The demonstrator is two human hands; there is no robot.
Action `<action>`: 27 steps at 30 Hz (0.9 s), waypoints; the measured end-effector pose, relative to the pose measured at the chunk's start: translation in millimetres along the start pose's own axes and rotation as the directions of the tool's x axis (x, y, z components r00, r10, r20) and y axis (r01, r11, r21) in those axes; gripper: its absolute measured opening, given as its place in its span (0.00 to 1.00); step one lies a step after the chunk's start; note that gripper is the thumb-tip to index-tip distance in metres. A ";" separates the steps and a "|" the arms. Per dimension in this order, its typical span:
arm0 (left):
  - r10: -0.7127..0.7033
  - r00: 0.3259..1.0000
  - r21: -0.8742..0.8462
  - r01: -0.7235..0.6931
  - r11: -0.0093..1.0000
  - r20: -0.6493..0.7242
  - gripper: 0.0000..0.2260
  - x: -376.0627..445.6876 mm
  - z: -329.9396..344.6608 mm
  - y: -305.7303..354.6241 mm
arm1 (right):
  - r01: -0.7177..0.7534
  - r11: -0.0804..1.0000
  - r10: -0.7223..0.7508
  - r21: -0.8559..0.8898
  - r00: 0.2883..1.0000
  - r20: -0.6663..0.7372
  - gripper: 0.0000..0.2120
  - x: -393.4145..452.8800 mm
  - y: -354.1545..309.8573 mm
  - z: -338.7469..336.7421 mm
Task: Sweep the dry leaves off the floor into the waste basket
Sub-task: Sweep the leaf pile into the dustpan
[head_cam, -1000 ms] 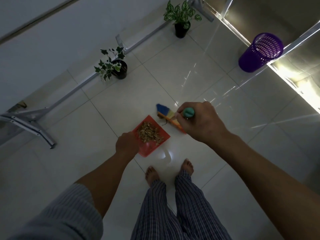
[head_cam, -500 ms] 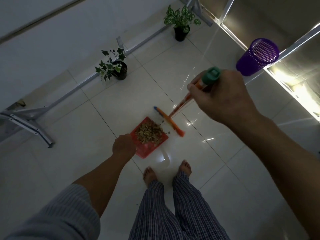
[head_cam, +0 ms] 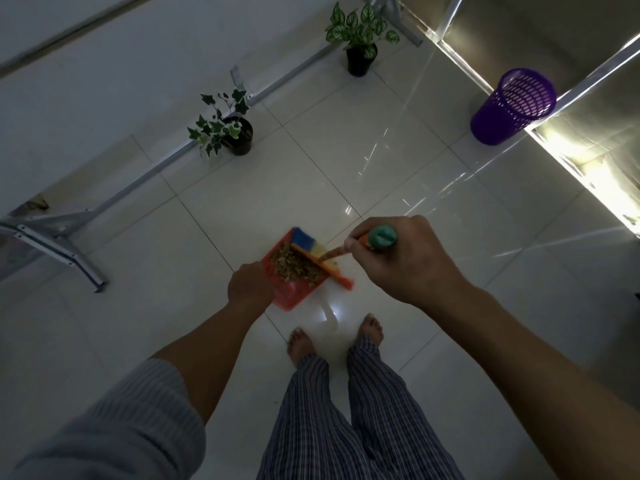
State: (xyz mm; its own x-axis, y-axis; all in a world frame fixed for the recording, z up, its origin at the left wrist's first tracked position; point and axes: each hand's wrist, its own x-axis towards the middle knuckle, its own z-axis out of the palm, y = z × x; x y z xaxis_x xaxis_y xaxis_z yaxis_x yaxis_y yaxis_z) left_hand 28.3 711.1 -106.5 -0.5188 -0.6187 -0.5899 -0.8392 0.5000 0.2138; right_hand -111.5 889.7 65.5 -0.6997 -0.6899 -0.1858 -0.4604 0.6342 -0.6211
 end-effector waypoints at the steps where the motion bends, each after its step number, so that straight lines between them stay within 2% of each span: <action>1: 0.000 1.000 0.007 0.000 1.000 0.005 0.16 -1.2 -0.3 0.2 | 0.006 1.000 -0.006 0.001 1.000 0.004 0.07 -1.2 -4.8 -3.7; 5: -0.002 1.000 0.015 0.002 1.000 0.021 0.17 -9.1 -2.4 -0.3 | 0.050 0.999 -0.050 -0.017 0.999 0.008 0.07 -3.3 -23.0 -22.8; 9: -0.032 0.999 0.013 0.032 0.999 0.023 0.17 -21.2 -5.9 -2.0 | 0.067 0.997 -0.069 -0.042 0.996 -0.052 0.07 -5.3 -30.1 -40.2; 13: -0.049 0.999 0.017 0.049 0.999 0.013 0.15 -37.2 -10.6 -4.9 | 0.092 0.994 -0.098 -0.059 0.989 -0.115 0.16 -7.0 -32.7 -56.0; 16: -0.080 0.996 0.044 0.079 0.996 0.029 0.16 -51.6 -10.5 -10.9 | 0.109 0.990 -0.121 -0.086 0.981 -0.154 0.24 -7.7 -31.8 -64.7; 22: -0.109 0.994 0.046 0.108 0.993 0.031 0.13 -70.4 6.6 -32.1 | 0.071 0.996 -0.078 -0.045 0.978 -0.191 0.17 -20.6 -17.9 -45.5; 27: -0.111 0.992 -0.001 0.111 0.994 0.053 0.11 -76.0 15.9 -47.9 | 0.063 0.996 -0.074 -0.057 0.976 -0.204 0.10 -41.5 -11.3 6.2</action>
State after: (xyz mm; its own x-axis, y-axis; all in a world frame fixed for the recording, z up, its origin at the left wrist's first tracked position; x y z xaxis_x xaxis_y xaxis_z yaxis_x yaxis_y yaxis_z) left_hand 110.5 743.8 -84.3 -0.4133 -0.6371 -0.6506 -0.8919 0.4274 0.1480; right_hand -73.9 909.0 75.5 -0.7605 -0.6491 0.0195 -0.5341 0.6081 -0.5873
